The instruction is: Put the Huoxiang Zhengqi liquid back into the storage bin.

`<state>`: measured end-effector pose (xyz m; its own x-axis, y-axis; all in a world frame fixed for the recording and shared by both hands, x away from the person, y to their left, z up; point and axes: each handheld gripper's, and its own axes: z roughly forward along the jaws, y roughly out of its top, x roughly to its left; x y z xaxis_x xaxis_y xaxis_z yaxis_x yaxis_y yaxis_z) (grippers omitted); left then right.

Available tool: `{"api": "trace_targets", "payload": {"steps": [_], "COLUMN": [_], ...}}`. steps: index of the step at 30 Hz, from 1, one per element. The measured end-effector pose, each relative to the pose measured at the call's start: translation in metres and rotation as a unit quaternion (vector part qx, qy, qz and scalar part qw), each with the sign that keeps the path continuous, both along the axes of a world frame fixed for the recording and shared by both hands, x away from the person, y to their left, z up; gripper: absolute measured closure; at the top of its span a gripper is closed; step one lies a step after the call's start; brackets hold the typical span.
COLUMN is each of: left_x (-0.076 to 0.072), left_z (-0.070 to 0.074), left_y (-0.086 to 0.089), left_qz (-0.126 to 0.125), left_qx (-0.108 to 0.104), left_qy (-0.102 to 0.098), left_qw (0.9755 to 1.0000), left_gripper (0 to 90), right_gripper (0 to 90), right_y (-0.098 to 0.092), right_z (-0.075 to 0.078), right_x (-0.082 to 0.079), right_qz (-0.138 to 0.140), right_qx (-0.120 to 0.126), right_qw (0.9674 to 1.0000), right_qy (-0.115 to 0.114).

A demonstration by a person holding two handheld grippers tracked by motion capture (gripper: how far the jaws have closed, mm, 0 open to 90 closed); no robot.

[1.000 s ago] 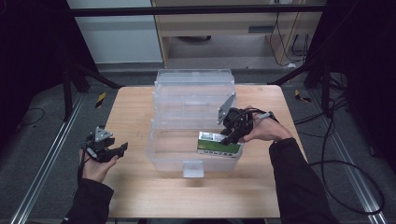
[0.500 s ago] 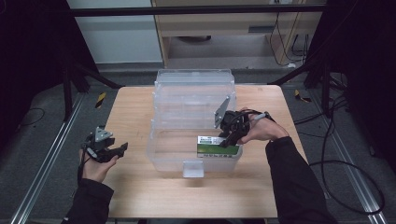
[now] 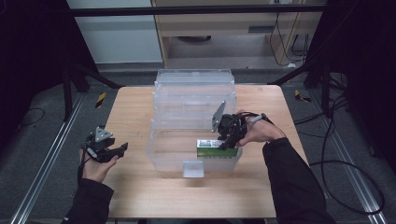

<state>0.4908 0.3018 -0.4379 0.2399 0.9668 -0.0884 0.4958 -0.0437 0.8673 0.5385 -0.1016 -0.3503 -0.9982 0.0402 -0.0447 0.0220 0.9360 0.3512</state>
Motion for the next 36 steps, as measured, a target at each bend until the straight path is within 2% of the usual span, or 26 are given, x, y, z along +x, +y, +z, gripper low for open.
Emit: {"api": "trace_targets", "payload": {"steps": [14, 36], "left_x": [0.0, 0.0], "left_z": [0.0, 0.0], "left_y": [0.0, 0.0], "left_qz": [0.0, -0.001], "left_qx": [0.0, 0.002], "left_qy": [0.0, 0.001], "left_qw": [1.0, 1.0], "left_gripper": [41.3, 41.3], "right_gripper": [64.0, 63.4], "right_y": [0.005, 0.009], "right_z": [-0.008, -0.027], "right_x": [-0.001, -0.001], "right_qz": [0.01, -0.001], "right_qx": [-0.017, -0.037], "right_qw": [0.9998, 0.9993], "right_qy": [-0.004, -0.003]}}
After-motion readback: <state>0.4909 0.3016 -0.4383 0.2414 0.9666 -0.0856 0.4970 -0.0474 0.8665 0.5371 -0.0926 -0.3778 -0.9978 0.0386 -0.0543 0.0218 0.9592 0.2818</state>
